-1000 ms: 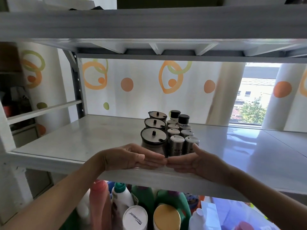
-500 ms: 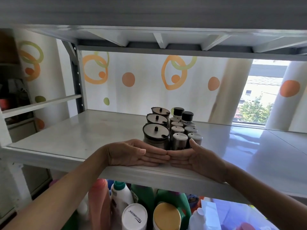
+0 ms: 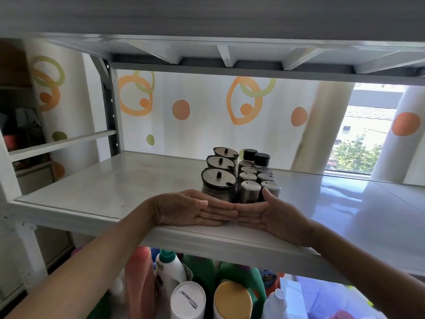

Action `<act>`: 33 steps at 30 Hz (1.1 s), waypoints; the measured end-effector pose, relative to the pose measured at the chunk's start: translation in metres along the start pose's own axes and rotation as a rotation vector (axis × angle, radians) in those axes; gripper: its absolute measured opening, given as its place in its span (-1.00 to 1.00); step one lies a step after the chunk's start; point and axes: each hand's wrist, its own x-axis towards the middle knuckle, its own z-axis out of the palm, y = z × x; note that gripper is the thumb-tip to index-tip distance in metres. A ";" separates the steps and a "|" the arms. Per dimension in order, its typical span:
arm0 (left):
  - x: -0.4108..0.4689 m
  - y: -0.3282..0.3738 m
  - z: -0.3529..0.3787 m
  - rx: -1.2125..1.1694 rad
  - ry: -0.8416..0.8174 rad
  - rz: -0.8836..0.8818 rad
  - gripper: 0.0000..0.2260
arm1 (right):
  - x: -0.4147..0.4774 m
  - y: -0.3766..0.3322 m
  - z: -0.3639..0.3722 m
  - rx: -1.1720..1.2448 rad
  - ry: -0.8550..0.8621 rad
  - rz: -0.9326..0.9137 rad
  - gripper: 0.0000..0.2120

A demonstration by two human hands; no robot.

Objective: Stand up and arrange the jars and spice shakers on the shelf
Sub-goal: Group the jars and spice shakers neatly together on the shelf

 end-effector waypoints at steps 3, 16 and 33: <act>0.001 0.000 0.001 -0.015 0.019 0.011 -0.42 | 0.002 0.000 0.000 -0.012 0.014 -0.008 -0.15; -0.025 0.007 -0.008 -0.533 0.715 0.585 -0.70 | -0.047 -0.002 -0.002 0.064 0.498 -0.513 -0.44; 0.056 -0.003 -0.021 -0.197 1.001 0.192 -0.39 | 0.044 -0.014 -0.026 0.193 0.749 -0.336 -0.36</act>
